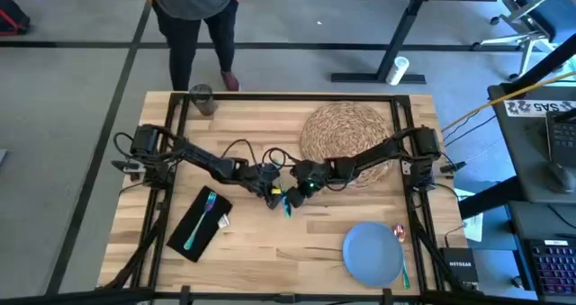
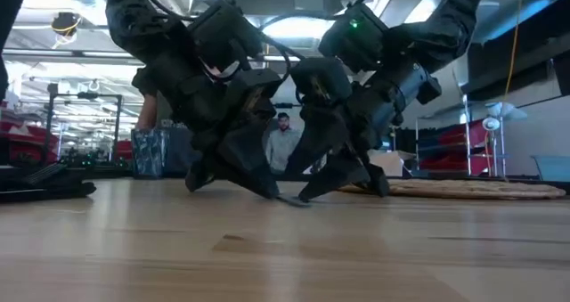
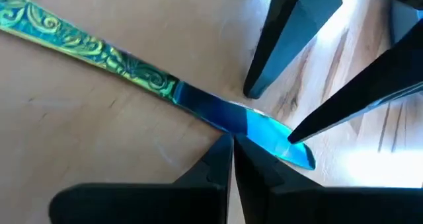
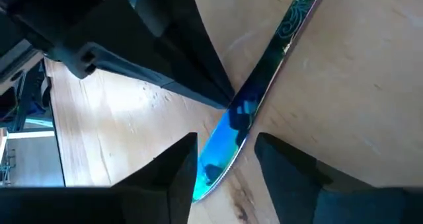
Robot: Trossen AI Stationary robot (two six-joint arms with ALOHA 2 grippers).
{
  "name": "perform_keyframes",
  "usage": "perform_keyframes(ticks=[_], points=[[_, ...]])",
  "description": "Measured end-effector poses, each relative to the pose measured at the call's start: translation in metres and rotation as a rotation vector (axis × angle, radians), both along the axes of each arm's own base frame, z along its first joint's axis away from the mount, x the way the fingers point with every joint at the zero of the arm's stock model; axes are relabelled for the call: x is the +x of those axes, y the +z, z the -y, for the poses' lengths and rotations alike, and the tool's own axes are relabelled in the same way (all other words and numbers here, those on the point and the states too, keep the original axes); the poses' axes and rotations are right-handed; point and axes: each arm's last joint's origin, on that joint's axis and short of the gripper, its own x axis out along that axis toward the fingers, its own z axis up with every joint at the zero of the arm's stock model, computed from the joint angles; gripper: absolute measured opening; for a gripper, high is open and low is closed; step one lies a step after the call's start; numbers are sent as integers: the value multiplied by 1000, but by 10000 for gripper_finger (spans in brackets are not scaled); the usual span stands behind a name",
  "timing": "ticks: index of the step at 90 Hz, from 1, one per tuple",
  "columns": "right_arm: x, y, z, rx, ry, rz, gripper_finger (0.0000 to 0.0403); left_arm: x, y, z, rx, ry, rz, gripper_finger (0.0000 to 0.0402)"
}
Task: Set table place
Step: Put the blue knife on the brown placemat
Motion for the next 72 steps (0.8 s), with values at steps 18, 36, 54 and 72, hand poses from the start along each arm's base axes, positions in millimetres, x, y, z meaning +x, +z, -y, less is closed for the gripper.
perform_keyframes(ticks=[18,36,54,72], points=[[0,0,0,0,1,-1,149,1,-4,1,-11,-1,-5,0],[0,0,0,-2,2,-1,149,1,-3,1,-27,-4,-5,0],[0,0,0,-2,3,-1,149,1,-3,-2,-43,6,-7,0],[0,0,0,-3,4,-4,149,1,-10,-5,-43,14,-40,0]])
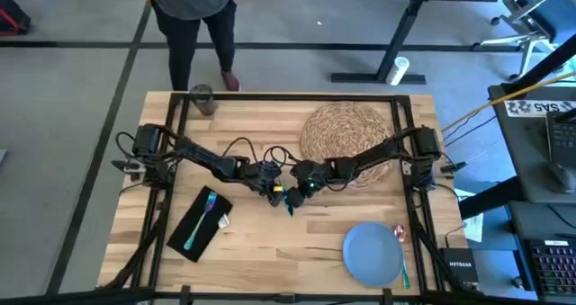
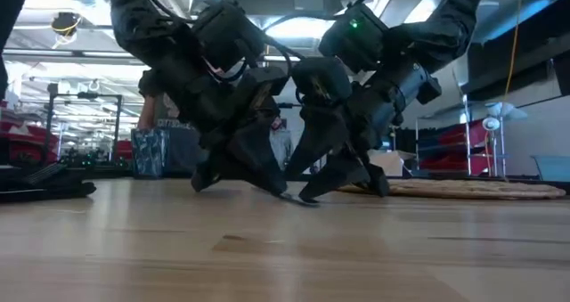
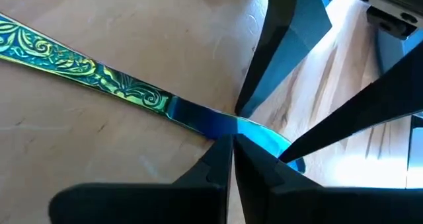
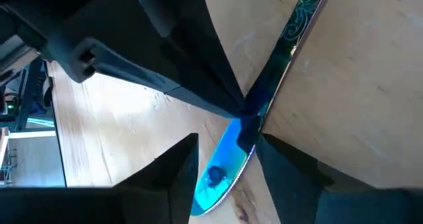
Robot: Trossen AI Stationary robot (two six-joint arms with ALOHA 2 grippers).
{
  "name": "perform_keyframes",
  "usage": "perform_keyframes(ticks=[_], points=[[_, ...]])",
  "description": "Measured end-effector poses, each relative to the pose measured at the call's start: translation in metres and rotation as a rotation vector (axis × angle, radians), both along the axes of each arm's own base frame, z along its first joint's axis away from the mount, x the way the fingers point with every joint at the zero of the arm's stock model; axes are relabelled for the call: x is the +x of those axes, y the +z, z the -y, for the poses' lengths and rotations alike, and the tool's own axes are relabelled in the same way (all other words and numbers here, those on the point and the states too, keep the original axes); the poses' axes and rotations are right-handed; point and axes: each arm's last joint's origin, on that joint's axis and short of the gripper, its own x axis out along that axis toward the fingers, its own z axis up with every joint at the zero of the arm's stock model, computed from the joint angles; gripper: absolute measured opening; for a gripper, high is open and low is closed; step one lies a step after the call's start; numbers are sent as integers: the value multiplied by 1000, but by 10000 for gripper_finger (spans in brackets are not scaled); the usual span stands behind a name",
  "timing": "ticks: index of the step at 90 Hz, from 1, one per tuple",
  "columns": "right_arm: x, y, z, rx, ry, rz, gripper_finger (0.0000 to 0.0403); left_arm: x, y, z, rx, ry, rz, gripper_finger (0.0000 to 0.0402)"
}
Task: Set table place
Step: Put the blue knife on the brown placemat
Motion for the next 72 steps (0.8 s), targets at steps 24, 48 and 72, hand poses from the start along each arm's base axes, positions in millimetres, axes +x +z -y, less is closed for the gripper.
perform_keyframes(ticks=[24,48,72], points=[[0,0,0,-2,4,-3,149,-1,-2,0,7,-8,-13,0],[-1,0,0,-4,6,-10,149,-1,-4,3,12,-10,-20,0],[-1,0,0,-3,5,-13,149,-1,-8,2,13,-7,-44,0]])
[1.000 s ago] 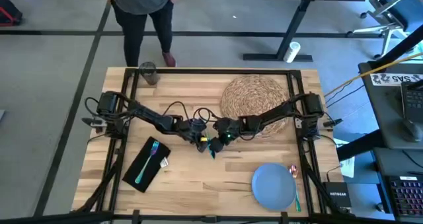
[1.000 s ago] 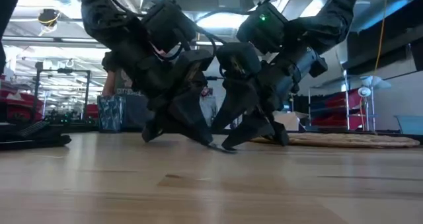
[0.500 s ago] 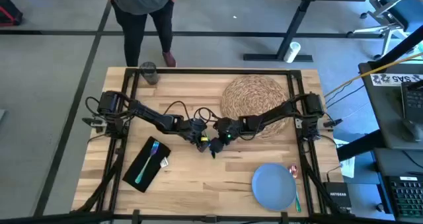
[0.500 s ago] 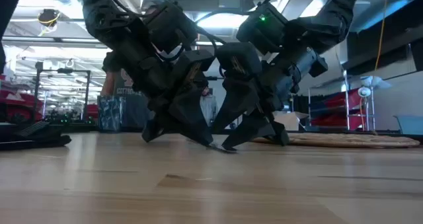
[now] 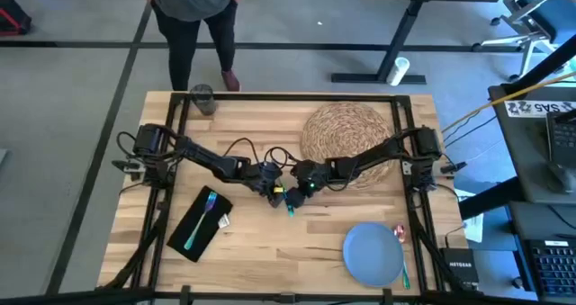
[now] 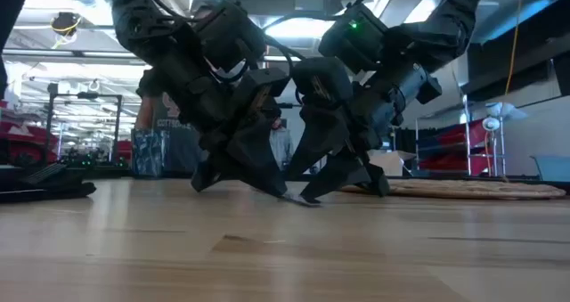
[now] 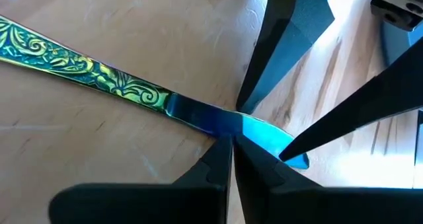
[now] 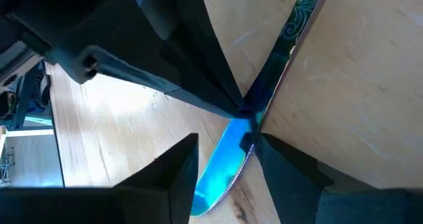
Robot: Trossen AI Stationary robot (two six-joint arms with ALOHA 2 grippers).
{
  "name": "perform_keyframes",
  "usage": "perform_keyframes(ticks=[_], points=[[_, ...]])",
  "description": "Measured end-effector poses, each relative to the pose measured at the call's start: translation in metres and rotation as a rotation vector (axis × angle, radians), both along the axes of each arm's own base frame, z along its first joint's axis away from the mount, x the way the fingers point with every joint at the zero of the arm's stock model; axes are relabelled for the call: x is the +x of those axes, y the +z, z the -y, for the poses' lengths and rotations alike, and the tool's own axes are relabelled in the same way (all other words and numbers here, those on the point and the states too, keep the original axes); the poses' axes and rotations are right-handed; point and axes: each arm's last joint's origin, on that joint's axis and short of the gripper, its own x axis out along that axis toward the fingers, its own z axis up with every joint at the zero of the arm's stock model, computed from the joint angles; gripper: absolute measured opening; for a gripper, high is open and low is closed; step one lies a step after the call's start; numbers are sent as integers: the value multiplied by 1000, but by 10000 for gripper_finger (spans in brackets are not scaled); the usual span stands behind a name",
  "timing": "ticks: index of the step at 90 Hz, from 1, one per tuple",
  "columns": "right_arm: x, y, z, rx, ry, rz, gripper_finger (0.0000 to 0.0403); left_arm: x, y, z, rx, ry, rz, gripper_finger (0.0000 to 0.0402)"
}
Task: Set table place
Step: Put the blue knife on the brown placemat
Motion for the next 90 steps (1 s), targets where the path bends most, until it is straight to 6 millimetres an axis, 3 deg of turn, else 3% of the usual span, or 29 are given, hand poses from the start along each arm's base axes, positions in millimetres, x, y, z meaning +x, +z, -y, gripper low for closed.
perform_keyframes(ticks=[90], points=[[0,0,1,-4,2,-5,149,6,-4,-18,92,39,59,0]])
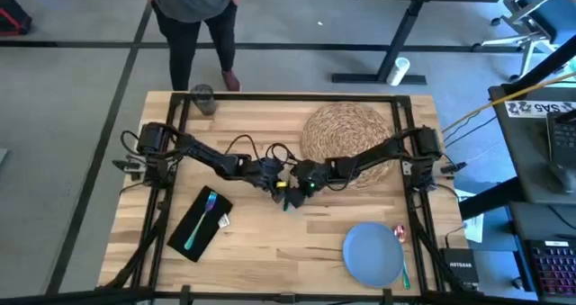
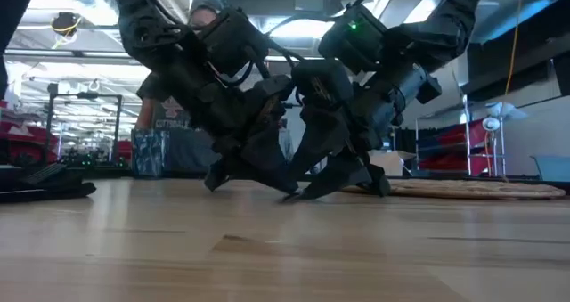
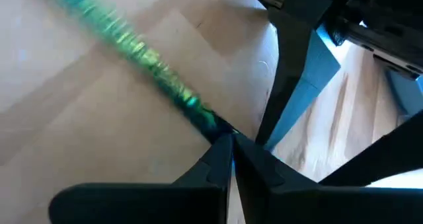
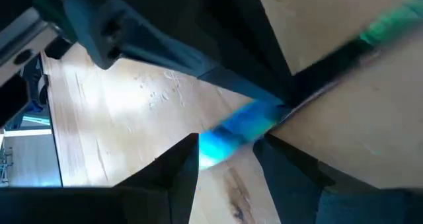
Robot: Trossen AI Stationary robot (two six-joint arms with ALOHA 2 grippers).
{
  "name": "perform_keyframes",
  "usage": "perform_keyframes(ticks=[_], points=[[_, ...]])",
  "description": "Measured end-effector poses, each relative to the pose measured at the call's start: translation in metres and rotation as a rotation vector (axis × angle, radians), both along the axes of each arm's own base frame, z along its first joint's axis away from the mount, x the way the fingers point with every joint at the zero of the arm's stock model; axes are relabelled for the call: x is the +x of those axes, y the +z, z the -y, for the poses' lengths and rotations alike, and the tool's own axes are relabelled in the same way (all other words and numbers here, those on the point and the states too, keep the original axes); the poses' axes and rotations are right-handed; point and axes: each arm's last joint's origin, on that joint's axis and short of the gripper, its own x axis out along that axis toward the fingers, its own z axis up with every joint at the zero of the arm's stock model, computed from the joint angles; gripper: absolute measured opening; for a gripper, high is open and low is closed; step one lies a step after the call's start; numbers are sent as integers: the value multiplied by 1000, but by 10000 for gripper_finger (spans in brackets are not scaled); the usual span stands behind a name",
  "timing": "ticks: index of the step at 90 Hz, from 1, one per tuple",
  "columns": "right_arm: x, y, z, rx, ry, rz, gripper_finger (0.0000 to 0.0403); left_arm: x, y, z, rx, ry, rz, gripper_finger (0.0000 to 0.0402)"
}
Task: Set table place
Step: Put the blue knife on the brown placemat
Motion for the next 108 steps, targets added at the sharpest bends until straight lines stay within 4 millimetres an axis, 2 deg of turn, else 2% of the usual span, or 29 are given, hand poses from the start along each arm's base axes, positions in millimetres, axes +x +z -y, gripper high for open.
perform_keyframes(ticks=[39,57,76,90,108], points=[[0,0,1,-11,-3,-4,149,1,2,7,-29,-5,-10,0],[-1,-1,1,-14,-1,-9,149,-8,14,8,-82,21,-81,0],[-1,-1,1,-16,1,-10,149,-11,15,8,-131,62,-114,0],[-1,-1,1,-18,4,-10,149,-17,28,11,-121,76,-120,0],[-1,-1,2,-23,10,-8,149,-34,46,0,-79,142,-214,0]])
